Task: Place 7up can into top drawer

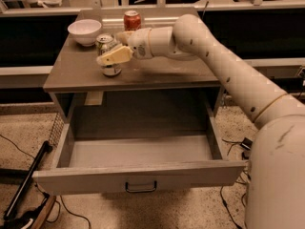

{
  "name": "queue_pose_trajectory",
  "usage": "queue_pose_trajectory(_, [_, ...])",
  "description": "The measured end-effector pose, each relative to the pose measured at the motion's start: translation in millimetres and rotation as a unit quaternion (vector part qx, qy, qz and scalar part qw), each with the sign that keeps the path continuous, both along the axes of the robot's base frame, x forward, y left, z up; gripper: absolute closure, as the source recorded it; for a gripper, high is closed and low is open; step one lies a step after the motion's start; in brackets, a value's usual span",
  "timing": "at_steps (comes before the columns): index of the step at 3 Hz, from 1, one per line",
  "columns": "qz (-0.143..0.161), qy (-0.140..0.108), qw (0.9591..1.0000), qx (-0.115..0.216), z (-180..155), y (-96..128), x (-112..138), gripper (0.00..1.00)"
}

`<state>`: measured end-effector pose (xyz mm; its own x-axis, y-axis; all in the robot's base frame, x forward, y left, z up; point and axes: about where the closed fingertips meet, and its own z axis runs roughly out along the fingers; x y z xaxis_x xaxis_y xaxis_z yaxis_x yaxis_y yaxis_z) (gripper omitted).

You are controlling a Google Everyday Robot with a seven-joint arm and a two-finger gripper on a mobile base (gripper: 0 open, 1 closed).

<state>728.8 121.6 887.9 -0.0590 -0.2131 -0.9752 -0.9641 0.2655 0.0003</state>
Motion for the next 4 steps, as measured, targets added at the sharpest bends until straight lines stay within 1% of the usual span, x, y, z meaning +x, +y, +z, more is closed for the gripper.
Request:
queue_pose_trajectory(1, [0.025, -0.029, 0.9988, 0.031, 1.2, 17.4, 6.0, 0.40])
queue_pose_trajectory(2, [0.053, -0.058, 0.9967, 0.021, 0.8, 22.1, 2.4, 0.63])
queue_pose_trajectory(3, [0.067, -0.091, 0.9936, 0.000, 9.9, 9.4, -9.2, 0.87])
queue_pose_trajectory(4, [0.092, -0.102, 0.9904, -0.007, 28.2, -16.2, -45.7, 1.00])
